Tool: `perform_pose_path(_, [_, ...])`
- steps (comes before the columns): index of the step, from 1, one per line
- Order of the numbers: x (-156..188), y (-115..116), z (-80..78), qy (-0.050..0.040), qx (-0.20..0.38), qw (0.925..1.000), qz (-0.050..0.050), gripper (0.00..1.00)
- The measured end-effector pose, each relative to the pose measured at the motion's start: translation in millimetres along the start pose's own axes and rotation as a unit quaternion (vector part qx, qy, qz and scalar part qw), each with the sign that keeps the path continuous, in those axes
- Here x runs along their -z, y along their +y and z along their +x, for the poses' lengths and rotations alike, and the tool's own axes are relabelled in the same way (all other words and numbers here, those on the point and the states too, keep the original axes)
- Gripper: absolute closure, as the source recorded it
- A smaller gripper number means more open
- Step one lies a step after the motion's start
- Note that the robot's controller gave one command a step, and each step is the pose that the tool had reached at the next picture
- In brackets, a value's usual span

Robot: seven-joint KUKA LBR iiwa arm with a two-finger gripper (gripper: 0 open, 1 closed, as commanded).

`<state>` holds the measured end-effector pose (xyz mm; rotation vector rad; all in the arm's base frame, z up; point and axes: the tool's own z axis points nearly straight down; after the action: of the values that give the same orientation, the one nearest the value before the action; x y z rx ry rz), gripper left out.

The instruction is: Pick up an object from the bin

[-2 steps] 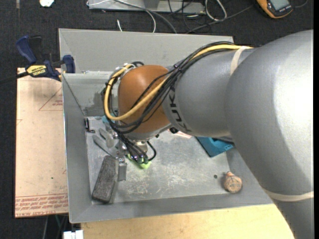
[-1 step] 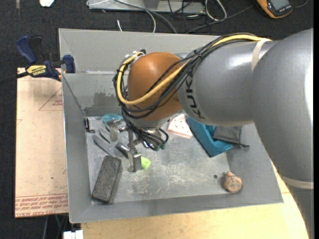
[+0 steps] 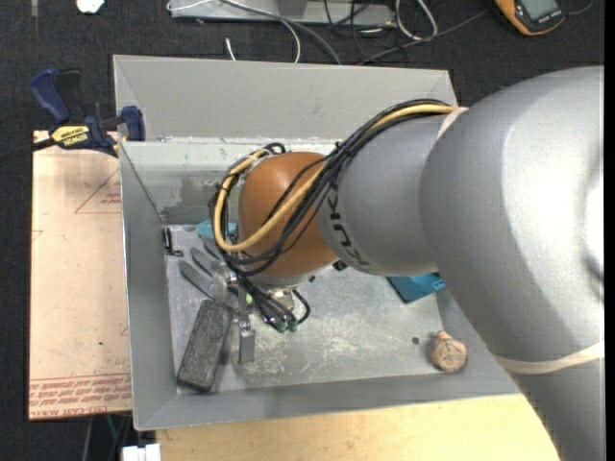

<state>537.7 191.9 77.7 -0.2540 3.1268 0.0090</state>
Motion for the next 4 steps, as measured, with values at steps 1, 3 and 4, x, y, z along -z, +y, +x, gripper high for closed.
perform_pose_path(1, [2,24,19.1,-0.0027,0.088,0.9961,0.000,0.00])
perform_pose_path(3, [-2,23,19.6,-0.0032,0.114,0.9935,0.000,0.00])
perform_pose_path(4, [13,37,38.6,-0.0018,0.039,0.9992,-0.001,1.00])
